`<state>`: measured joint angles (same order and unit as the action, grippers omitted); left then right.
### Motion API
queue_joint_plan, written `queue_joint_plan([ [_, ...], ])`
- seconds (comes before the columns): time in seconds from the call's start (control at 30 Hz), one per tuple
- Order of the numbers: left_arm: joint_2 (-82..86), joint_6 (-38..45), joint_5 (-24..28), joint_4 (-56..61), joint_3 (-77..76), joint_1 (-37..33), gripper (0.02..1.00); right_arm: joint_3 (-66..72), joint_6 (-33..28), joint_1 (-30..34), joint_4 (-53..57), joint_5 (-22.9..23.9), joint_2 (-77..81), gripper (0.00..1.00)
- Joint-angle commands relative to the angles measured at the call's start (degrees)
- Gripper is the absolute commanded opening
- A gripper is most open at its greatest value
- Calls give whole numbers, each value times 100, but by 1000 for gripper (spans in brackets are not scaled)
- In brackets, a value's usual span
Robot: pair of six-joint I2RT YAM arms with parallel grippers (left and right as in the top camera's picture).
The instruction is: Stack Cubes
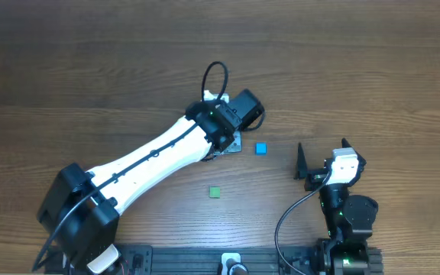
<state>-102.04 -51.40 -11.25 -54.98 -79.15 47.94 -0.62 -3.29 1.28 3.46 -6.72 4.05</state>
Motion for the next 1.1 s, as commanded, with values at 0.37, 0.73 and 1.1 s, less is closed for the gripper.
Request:
queue_joint_plan([
  [0.37, -293, -157, -33, 177, 42, -249, 84, 33, -22, -42, 22, 35, -39, 991],
  [0.73, -463, -136, 24, 293, 42, -249, 82, 33, -22, -42, 22, 35, -39, 993],
  [1.1, -643, -136, 70, 361, 42, -249, 82, 33, -22, -42, 22, 35, -39, 991],
])
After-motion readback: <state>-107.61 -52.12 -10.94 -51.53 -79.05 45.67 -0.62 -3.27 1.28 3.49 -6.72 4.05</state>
